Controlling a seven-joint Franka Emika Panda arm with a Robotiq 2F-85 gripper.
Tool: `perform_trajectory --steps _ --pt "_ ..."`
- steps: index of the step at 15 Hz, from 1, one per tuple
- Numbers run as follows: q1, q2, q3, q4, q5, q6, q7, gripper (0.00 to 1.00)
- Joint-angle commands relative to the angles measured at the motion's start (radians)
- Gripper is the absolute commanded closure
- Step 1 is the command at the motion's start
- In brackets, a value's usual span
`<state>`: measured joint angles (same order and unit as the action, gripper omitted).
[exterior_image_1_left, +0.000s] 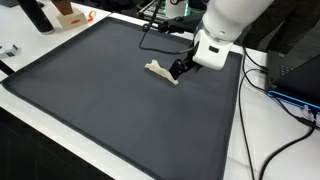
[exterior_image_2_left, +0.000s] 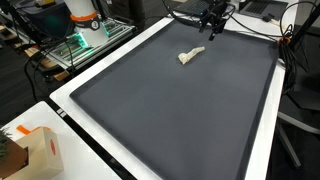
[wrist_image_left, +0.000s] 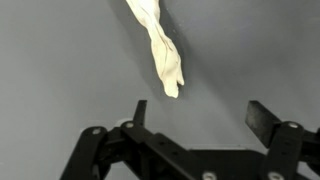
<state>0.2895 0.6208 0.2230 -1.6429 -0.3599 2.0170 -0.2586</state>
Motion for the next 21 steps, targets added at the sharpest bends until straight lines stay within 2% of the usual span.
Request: perform_trajectory --steps 1,11,18,19,21 --pt "-0.023 -0.11 -0.023 -0.116 0.066 0.064 0.116 0.0" --pt "-0.116 -0.356 -0.064 -0.301 0.315 0.151 0.33 0.0" --pt "-0.135 -0.466 -0.098 -0.4 0.355 0.22 0.449 0.0" --pt "-0.129 -0.415 -0.096 -0.331 0.329 0.178 0.423 0.0" --pt "-0.128 -0.421 -0.097 -0.331 0.329 0.18 0.426 0.0"
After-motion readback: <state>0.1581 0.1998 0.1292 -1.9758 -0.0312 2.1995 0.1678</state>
